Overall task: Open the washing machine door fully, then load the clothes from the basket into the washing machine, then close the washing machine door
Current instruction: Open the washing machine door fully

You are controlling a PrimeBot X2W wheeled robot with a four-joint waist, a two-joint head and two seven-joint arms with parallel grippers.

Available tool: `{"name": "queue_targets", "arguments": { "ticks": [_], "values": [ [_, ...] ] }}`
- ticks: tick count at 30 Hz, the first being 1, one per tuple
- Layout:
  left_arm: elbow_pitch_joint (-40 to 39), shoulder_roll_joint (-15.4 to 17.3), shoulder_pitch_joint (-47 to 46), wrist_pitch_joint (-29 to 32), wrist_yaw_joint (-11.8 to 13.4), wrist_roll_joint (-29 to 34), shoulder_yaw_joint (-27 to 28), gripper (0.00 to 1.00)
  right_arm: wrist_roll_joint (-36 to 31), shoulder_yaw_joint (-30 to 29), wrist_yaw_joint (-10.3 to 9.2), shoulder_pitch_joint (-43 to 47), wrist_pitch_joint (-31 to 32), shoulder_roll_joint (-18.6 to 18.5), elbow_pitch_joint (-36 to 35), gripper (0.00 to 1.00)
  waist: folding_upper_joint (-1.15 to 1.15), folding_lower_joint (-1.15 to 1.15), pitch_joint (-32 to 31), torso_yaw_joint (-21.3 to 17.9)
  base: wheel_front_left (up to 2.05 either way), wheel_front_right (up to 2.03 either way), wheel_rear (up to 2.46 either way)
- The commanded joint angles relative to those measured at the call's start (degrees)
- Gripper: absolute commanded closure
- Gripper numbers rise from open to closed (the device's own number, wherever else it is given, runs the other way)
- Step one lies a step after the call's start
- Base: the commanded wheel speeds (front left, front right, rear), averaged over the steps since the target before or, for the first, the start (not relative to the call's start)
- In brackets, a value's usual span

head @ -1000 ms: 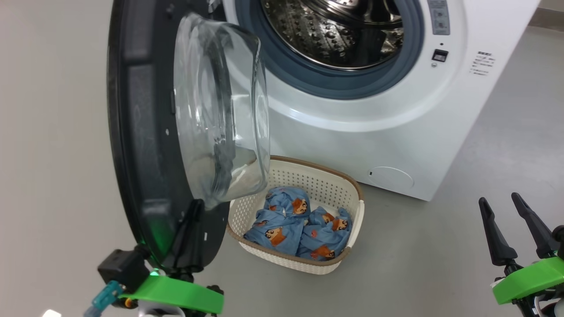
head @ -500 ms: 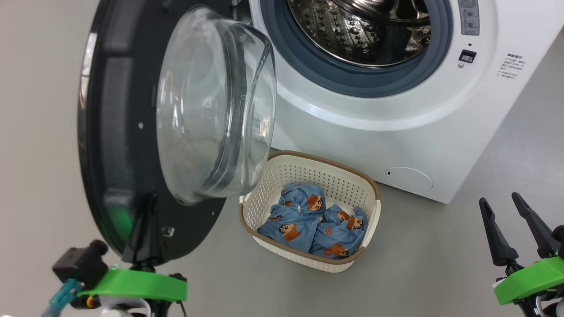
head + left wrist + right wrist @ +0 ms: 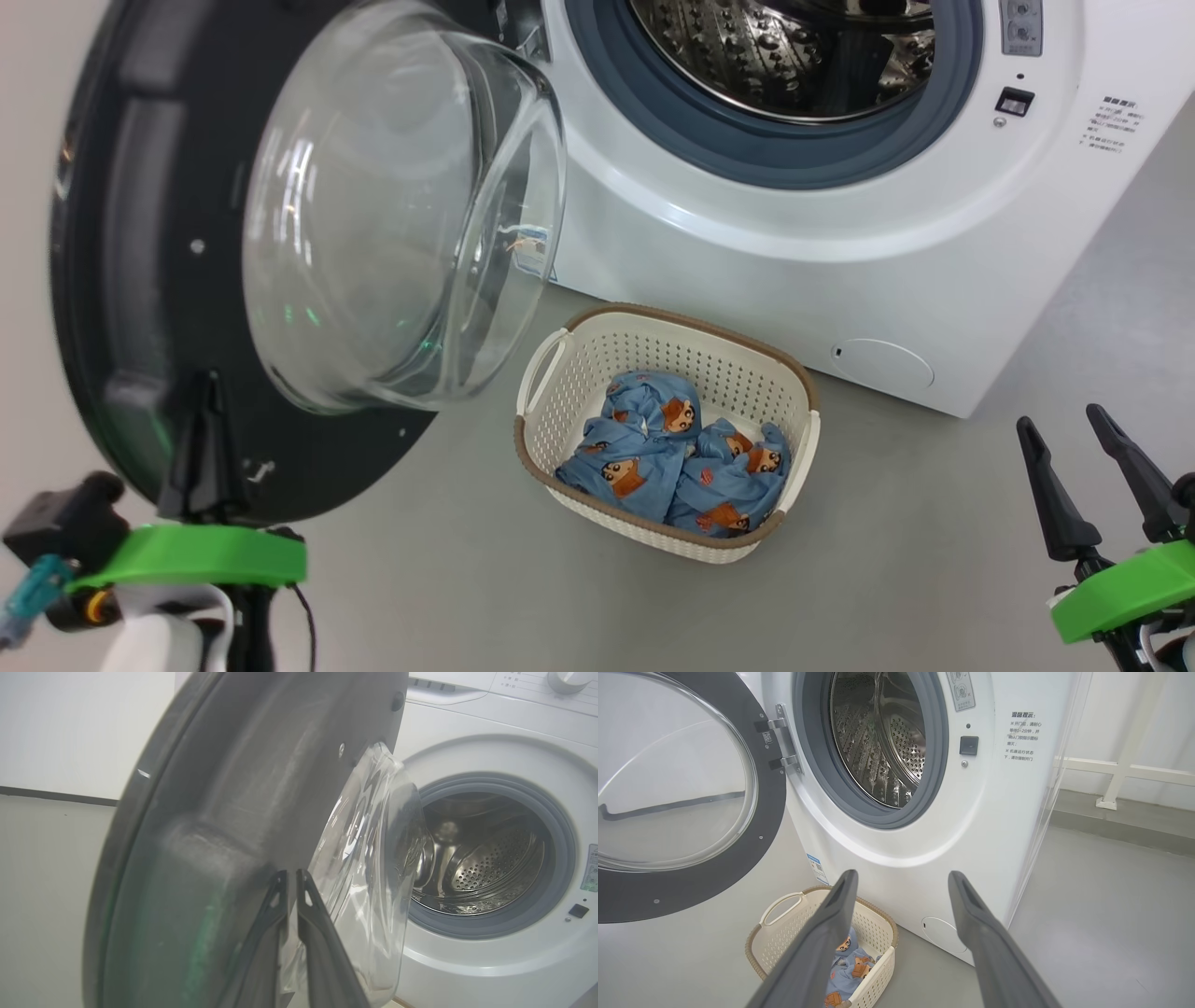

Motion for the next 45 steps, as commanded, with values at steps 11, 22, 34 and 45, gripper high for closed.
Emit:
{"name": "queue_targets", "arguments": {
  "ticks": [11, 22, 34, 45],
  "values": [
    [5.5, 1.4, -8.3, -0.8, -2.7, 4.6, 9.8, 1.00, 0.1, 1.0, 0.26, -3.1, -0.7, -3.1, -1.3, 0.00, 0.00, 0.00, 2.8, 0.5, 0.00, 0.00, 0.00],
    [13.3, 0.6, -14.3, -0.8, -5.0, 9.4, 16.5, 1.00, 0.1, 1.5, 0.26, -4.5, -0.7, -4.3, -1.3, 0.00, 0.00, 0.00, 5.3, 1.0, 0.00, 0.00, 0.00],
    [19.5, 0.0, -20.1, -0.8, -7.4, 15.0, 24.5, 1.00, -0.1, 2.5, 0.26, -6.6, -0.7, -5.6, -1.2, 0.00, 0.00, 0.00, 8.3, 1.1, 0.00, 0.00, 0.00],
    [23.9, 0.2, -24.3, -0.8, -8.8, 19.6, 30.2, 1.00, -0.2, 3.4, 0.26, -8.1, -0.7, -6.8, -1.1, 0.00, 0.00, 0.00, 10.9, 1.0, 0.00, 0.00, 0.00]
  ]
}}
